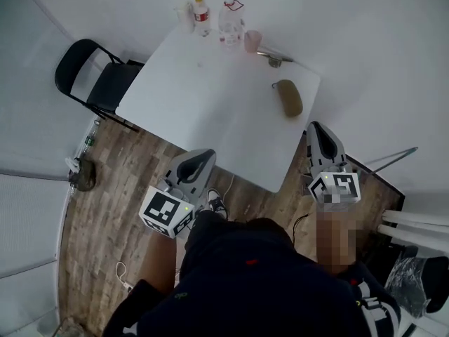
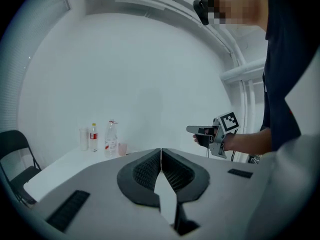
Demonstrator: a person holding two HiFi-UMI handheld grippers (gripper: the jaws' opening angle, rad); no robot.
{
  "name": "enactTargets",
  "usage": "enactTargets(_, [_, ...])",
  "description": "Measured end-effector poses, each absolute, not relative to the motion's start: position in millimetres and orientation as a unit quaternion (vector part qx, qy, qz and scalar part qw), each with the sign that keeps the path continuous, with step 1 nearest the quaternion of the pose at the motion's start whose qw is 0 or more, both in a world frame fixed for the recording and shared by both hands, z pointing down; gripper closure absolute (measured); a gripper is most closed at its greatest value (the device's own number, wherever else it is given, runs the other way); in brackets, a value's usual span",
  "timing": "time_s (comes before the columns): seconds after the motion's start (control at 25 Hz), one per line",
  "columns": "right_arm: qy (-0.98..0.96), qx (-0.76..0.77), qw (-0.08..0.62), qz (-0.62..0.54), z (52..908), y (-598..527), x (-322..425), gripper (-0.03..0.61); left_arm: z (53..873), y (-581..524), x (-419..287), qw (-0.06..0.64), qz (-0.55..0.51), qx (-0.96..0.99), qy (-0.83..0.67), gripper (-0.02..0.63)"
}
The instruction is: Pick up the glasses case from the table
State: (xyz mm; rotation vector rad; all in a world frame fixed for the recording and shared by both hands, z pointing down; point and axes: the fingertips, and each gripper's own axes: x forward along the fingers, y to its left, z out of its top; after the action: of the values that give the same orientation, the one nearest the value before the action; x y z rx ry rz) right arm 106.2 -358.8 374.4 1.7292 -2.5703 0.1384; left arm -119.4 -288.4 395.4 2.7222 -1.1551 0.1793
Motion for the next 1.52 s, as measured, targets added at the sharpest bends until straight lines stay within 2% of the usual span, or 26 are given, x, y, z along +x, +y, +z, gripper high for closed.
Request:
enactTargets(0.36, [-0.794,0.604,0.047,0.051,387,-404,89,0.555,398,-348,-146,0.112,0.053,0.934,-0.336,0.591])
enactTargets(0.72, [-0.78,0.604,0.138,0.084,464,-489,125,0.552,417,-376,-135,0.146,0.051,0.919,-0.362,0.591])
enactTargets(0.76, [-0.781,0.599,0.152,0.094,476,-500,128,0.538,420,-378,-132,0.15,0.053,0.918,-0.364,0.591])
enactTargets(0.84, [-0.779,0.589,0.181,0.113,505,-522,133,0.383,425,-381,-126,0.155,0.056,0.915,-0.367,0.591])
enactTargets(0.92, [-0.775,0.579,0.219,0.131,540,-541,139,0.355,429,-382,-119,0.158,0.062,0.914,-0.369,0.591])
enactTargets(1.08, [-0.761,0.56,0.283,0.168,603,-569,149,0.24,438,-385,-114,0.169,0.073,0.906,-0.38,0.591])
enactTargets(1.24, [-0.746,0.549,0.317,0.204,648,-590,154,0.19,448,-388,-118,0.184,0.083,0.896,-0.396,0.591])
enactTargets(1.52, [-0.712,0.542,0.376,0.239,703,-613,170,0.169,459,-393,-129,0.2,0.094,0.88,-0.42,0.591])
